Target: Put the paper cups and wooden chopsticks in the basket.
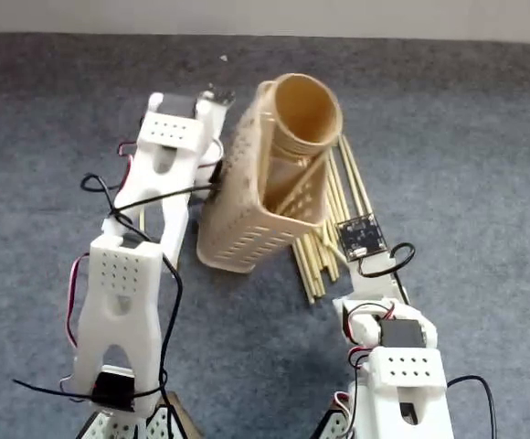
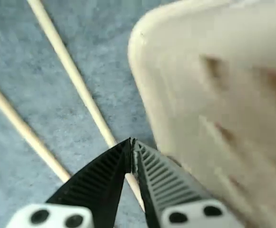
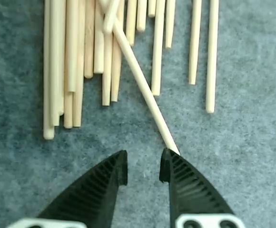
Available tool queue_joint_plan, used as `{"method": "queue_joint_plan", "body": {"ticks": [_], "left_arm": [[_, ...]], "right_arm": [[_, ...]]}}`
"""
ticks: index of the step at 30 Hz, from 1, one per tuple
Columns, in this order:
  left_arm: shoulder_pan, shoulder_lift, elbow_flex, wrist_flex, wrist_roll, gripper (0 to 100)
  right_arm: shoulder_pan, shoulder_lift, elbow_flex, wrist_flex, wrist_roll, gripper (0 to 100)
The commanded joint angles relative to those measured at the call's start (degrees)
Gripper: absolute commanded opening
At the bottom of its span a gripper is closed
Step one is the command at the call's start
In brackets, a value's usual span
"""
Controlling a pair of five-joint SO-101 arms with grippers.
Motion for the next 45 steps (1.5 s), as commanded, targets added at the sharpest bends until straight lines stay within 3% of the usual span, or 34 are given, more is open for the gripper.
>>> {"method": "queue_joint_plan", "body": {"ticks": [1,9,15,19,26,31,38,45], "left_arm": [[-0.2,2.9,1.5,-2.5,0.5,5],[-3.7,6.8,0.6,-2.9,0.5,13],[-9.4,6.7,-0.7,-2.9,0.6,13],[-12.0,6.6,-4.2,-0.8,-1.9,13],[-13.0,5.1,-17.9,5.4,-3.5,13],[-13.3,-8.7,-20.4,5.4,-3.8,13],[-7.3,-33.8,-18.7,5.5,-3.9,13],[7.7,-55.8,10.1,5.4,-8.4,19]], "right_arm": [[-0.5,-0.7,-0.2,-0.7,0.5,13.0],[-0.5,-0.7,-0.2,-0.7,0.5,13.0],[-5.3,-0.5,-0.7,-0.4,0.5,13.0],[-2.9,-0.7,-0.7,-0.4,0.5,13.0],[15.5,-0.8,-8.4,0.8,0.3,13.0],[31.1,-0.8,-23.3,7.9,0.7,13.0],[34.1,-0.8,-44.2,20.8,0.7,13.0],[37.0,-4.6,-69.8,41.5,3.2,13.0]]}}
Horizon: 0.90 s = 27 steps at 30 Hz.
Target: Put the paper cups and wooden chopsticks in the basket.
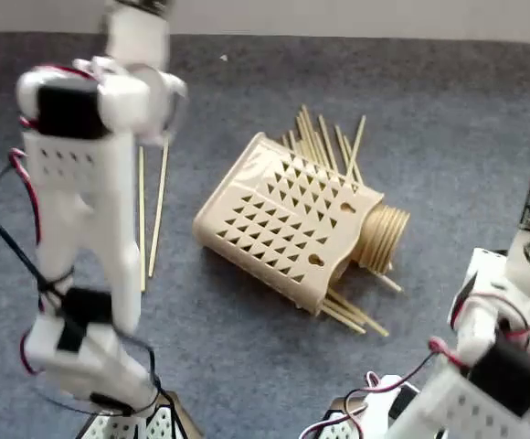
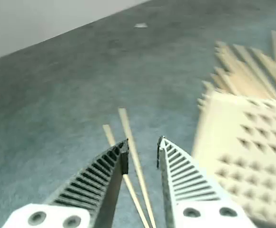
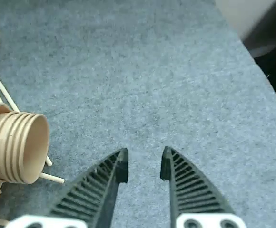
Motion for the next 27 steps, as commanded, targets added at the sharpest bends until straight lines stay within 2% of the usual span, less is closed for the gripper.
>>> {"method": "queue_joint_plan", "body": {"ticks": [1,5,10,16,21,23,27], "left_arm": [[10.0,-15.8,21.3,0.1,-4.0,21],[19.0,-24.7,37.8,0.1,-8.6,22],[21.1,-28.6,51.6,-0.1,-10.5,22],[19.9,-28.6,56.5,-4.0,-15.6,31],[22.5,-28.6,56.5,-6.7,-16.4,31],[20.9,-28.4,56.5,-8.7,-16.3,30],[8.8,-26.5,57.5,-21.7,-15.4,28]], "right_arm": [[0.7,-5.8,-18.6,13.9,3.6,13.0],[0.6,-13.8,-26.4,23.6,4.4,13.0],[0.7,-27.2,-8.1,23.3,4.3,13.0],[0.5,-42.8,15.7,23.1,4.1,13.0],[0.4,-41.2,20.1,18.8,4.2,13.0],[0.4,-41.8,21.3,18.2,4.2,13.0],[0.7,-41.7,21.5,18.2,4.2,13.0]]}}
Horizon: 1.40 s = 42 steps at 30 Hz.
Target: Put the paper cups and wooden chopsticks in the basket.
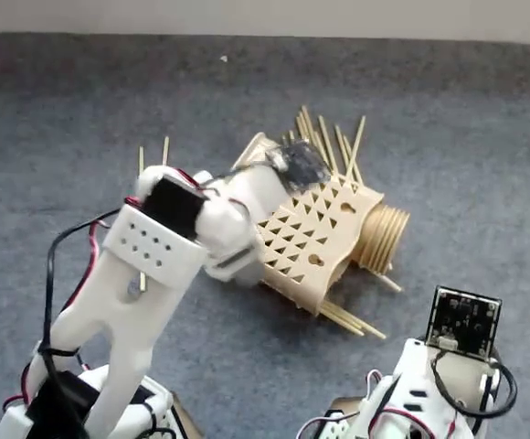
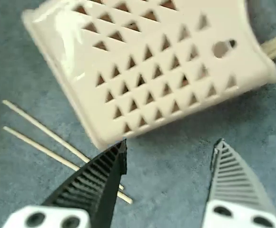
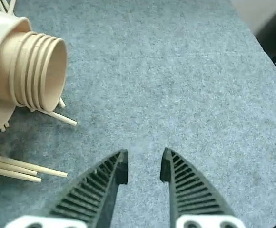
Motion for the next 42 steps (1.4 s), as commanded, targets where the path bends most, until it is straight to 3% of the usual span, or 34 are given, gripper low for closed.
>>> {"method": "queue_joint_plan", "body": {"ticks": [1,4,12,22,28,42], "left_arm": [[-13.0,2.2,0.7,-15.0,1.8,28],[-16.1,10.8,-0.2,-21.0,3.8,28],[-13.6,25.3,-6.4,-21.4,3.7,30],[-23.4,40.5,-15.5,-24.9,3.3,31],[-26.3,46.3,-21.2,-24.6,3.3,31],[-32.1,57.0,-21.1,-26.6,-1.5,31]], "right_arm": [[0.5,-0.5,0.1,-1.2,0.4,13.0],[0.2,-0.5,0.0,-1.1,0.4,13.0],[0.4,-0.5,0.0,-1.1,0.4,13.0],[0.3,-0.5,0.0,-1.0,0.4,13.0],[0.3,-0.5,0.0,-1.0,0.4,13.0],[0.3,-0.5,0.0,-1.0,0.4,13.0]]}}
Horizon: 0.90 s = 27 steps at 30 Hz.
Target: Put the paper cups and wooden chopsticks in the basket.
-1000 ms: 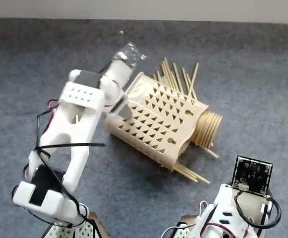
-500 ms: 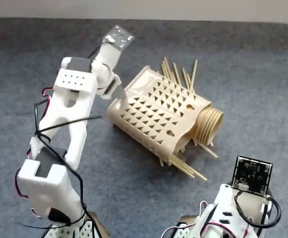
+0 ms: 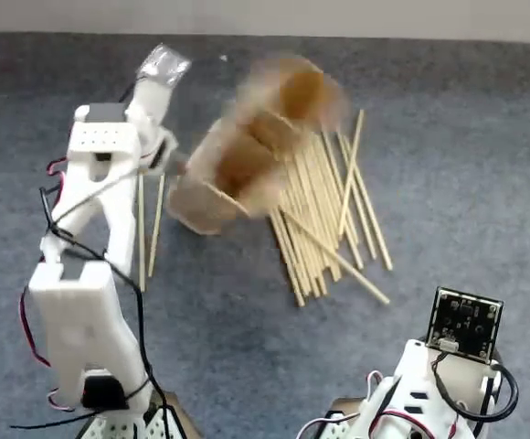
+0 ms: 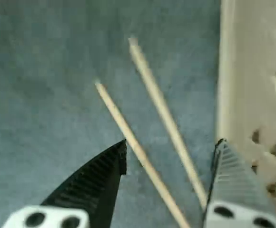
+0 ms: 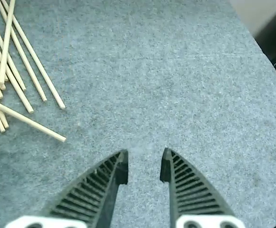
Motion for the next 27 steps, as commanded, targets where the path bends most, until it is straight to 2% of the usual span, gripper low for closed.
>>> {"method": "queue_joint_plan", "body": {"ticks": [1,9,13,18,23,27], "left_arm": [[-0.7,2.3,0.3,-0.2,-2.1,31],[-0.2,2.3,0.4,0.6,-2.1,31],[-0.5,1.9,-0.7,4.1,-1.8,31],[-3.8,-5.7,-8.1,10.8,7.8,31],[-2.6,-8.3,-8.7,19.8,9.4,30],[-2.6,-4.3,-6.3,18.7,12.8,30]], "right_arm": [[0.3,-0.4,0.0,-0.8,0.4,13.0],[0.2,-0.4,0.0,-0.8,0.4,13.0],[0.2,-0.4,0.0,-0.8,0.4,13.0],[0.2,-0.4,0.0,-0.8,0.4,13.0],[0.2,-0.4,0.0,-0.8,0.4,13.0],[0.2,-0.4,0.0,-0.8,0.4,13.0]]}}
